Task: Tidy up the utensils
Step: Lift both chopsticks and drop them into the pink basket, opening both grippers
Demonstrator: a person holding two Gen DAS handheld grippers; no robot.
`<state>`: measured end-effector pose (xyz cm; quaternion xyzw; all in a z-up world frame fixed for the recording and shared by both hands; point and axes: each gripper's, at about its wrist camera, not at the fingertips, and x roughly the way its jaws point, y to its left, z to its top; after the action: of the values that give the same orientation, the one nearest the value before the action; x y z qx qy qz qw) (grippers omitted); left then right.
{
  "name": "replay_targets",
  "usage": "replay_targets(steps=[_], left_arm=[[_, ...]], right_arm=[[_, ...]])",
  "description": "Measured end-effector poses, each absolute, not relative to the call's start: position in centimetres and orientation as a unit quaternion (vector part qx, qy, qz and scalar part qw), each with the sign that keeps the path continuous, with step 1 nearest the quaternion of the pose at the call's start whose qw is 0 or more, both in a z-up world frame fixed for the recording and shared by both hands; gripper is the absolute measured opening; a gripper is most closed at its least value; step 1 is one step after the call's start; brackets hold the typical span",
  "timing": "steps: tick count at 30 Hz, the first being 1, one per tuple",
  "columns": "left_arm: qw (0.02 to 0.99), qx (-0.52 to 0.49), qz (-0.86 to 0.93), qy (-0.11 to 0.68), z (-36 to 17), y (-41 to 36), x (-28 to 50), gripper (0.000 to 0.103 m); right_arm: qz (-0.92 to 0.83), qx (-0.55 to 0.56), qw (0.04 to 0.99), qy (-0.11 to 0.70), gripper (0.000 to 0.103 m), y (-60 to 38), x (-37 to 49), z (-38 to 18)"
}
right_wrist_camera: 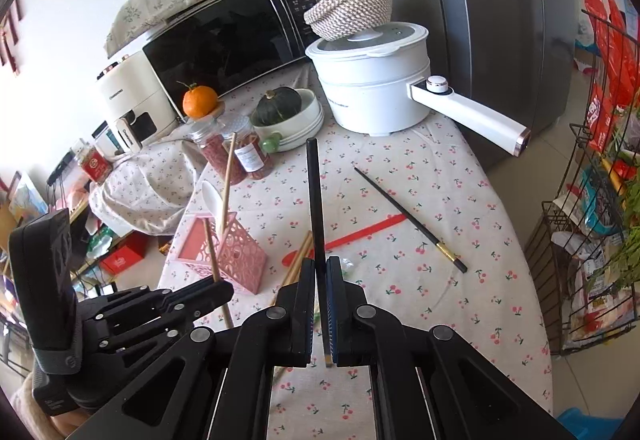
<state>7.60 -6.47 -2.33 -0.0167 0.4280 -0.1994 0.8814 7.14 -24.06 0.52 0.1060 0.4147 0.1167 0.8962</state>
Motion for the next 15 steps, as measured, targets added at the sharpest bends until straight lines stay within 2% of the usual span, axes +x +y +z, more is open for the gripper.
replay_targets(steps=[6, 15], left_arm=[[0.901, -0.064, -0.193, 0.383, 1.0, -2.4, 6.2, 0.007], [0.951, -0.124, -0.148, 0.240, 7.8, 3.6, 4.5, 0.007]], right_arm=[[0.134, 0.087, 0.908, 0.388, 0.005, -22.3, 7.0, 2.9], [0.153, 0.097, 0.927, 0.329, 0.005, -21.1, 6.4, 7.3]])
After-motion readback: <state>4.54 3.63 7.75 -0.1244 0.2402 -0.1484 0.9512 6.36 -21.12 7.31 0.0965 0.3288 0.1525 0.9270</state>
